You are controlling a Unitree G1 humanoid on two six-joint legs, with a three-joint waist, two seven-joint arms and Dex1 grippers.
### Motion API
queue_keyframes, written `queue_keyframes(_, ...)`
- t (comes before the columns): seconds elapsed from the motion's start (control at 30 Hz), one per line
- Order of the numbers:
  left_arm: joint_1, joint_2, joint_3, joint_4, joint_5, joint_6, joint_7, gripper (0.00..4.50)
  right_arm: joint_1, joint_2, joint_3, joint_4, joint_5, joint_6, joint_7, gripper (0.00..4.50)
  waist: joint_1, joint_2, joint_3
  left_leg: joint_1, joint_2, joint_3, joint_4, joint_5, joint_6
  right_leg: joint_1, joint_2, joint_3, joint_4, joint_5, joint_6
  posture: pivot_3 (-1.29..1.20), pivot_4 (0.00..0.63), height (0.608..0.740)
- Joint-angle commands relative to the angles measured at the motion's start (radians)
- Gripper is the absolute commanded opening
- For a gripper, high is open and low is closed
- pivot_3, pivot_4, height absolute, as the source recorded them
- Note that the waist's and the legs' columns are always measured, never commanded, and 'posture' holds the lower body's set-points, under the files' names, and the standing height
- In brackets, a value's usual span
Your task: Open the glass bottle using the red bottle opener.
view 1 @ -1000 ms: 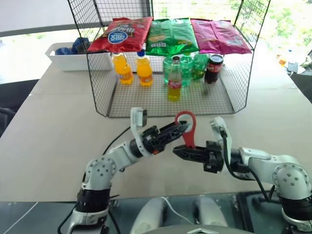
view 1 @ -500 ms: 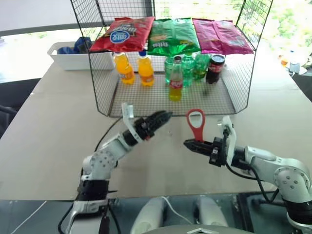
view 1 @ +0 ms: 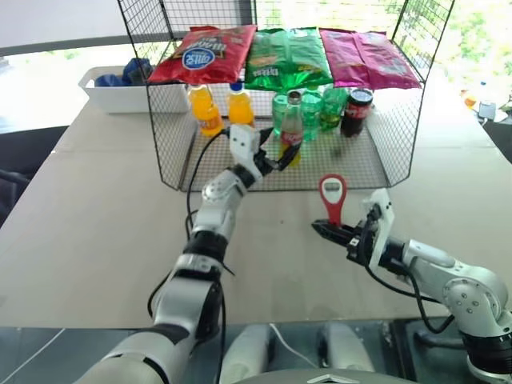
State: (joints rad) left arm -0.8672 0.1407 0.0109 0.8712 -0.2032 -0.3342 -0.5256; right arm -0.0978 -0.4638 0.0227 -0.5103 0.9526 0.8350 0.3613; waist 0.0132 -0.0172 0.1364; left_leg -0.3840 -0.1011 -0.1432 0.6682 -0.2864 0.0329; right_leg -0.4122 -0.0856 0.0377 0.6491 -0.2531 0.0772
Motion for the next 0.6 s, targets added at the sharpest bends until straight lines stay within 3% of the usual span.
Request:
queue_keyframes(0.03,-0.094,-0.014,0.021,0.130,0.061,-0.124,0.092,4.47,0.016,0.020,-0.014,-0.037,-0.035,-0.043,-0.006,0.00,0.000,0.000,0.000,0.000,0.000,0.000,0.000,0.000,0.000,0.000,0.000,0.000,0.000,0.000,0.000,0.00,0.150,0.740)
queue_keyframes(0.33,-0.196,-0.060,0.031,0.298,0.100,-0.164,0.064,4.47,0.051,0.043,-0.018,-0.068,-0.076,-0.056,-0.010,0.00,-0.002,-0.001,0.000,-0.001,-0.001,0.000,0.000,0.000,0.000,0.000,0.003,0.000,0.000,0.000,0.000,0.00,0.150,0.740)
queue_keyframes(0.6,-0.250,-0.078,0.023,0.369,0.160,-0.141,0.154,4.47,0.061,0.054,-0.025,-0.080,-0.085,-0.059,-0.021,0.00,-0.002,-0.001,0.000,0.000,-0.001,0.000,0.001,0.000,0.000,-0.001,0.004,0.000,0.003,0.000,0.000,0.00,0.150,0.740)
